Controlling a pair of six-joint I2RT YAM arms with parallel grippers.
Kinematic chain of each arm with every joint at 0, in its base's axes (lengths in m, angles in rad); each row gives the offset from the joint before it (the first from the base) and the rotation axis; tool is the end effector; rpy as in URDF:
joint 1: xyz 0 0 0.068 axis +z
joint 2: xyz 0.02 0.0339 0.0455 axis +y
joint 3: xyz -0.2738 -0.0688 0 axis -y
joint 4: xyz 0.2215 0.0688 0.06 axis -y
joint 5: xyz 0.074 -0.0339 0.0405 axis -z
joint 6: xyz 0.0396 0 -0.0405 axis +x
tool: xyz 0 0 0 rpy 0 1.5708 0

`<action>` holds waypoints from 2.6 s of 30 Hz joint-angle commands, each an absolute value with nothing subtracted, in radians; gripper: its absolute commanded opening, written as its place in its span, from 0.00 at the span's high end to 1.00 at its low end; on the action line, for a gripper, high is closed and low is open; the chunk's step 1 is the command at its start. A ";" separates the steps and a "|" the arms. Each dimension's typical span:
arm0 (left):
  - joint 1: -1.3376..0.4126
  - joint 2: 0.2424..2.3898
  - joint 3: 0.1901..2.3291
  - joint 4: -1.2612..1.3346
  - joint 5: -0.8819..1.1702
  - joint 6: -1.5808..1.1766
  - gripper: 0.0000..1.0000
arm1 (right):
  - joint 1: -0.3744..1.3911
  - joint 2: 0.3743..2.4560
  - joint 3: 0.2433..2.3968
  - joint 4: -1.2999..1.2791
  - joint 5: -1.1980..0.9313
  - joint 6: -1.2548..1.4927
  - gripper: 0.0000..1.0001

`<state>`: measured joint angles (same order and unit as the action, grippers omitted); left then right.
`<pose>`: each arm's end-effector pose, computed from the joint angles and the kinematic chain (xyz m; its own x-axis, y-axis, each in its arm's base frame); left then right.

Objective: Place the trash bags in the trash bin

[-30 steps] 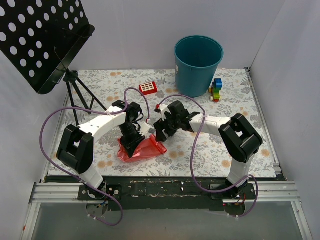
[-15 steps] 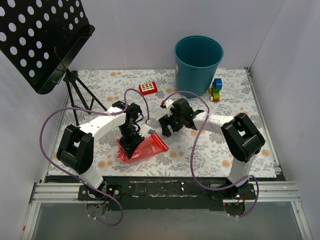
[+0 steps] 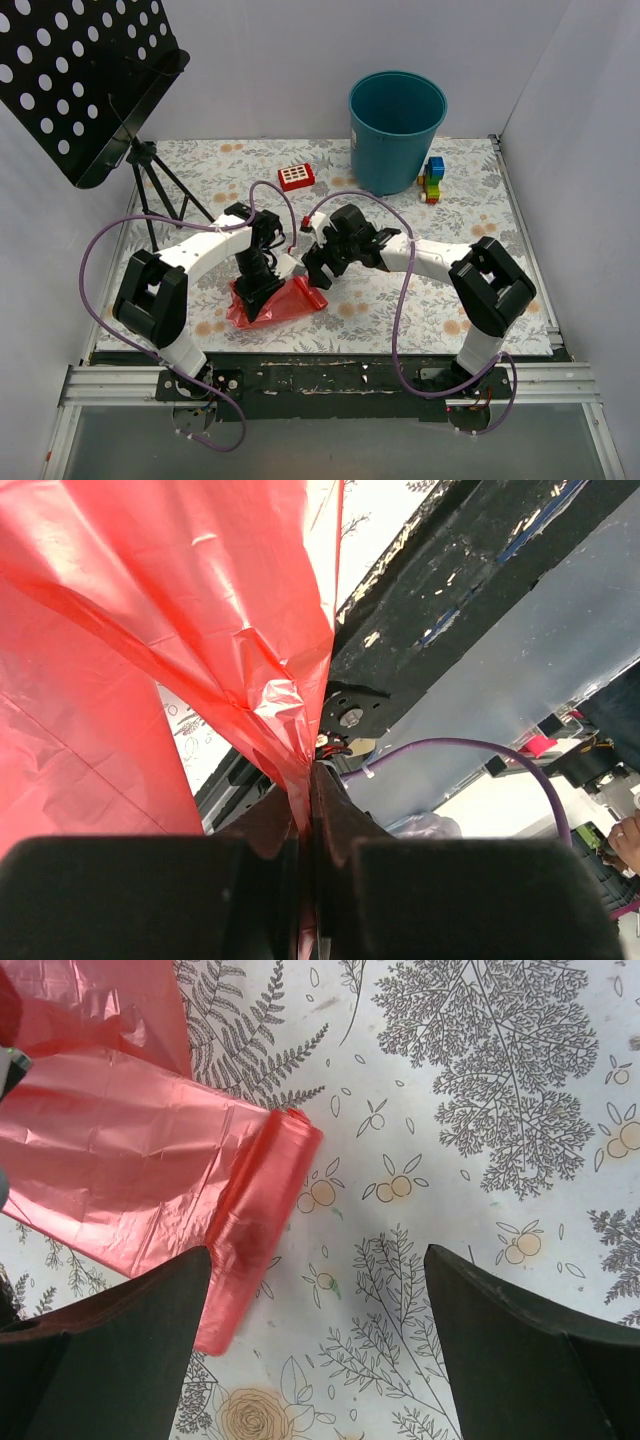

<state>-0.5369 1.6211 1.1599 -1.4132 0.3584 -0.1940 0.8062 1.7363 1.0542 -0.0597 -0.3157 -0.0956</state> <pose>0.1868 -0.1273 0.2361 -0.8796 0.3135 0.3579 0.2235 0.9363 -0.2708 0.2384 0.2663 0.2151 -0.3850 -0.5324 -0.7539 -0.8852 0.4441 0.1384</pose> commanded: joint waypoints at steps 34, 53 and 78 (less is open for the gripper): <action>-0.541 1.201 1.146 -1.388 0.046 -0.110 1.00 | 0.752 1.801 1.118 -0.032 -0.397 -0.009 0.07; -0.541 1.186 0.865 -1.359 0.057 -0.104 1.00 | 0.773 1.851 1.123 -0.032 -0.308 -0.026 0.07; -0.483 1.358 1.121 -1.111 0.100 -0.267 0.42 | 0.834 1.961 1.187 -0.159 -0.115 -0.041 0.13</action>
<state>-0.5152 1.3582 1.0706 -1.1645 0.0765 -0.2462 0.8375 1.9816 1.2457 0.0090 -0.1844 0.0139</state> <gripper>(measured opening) 0.581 0.847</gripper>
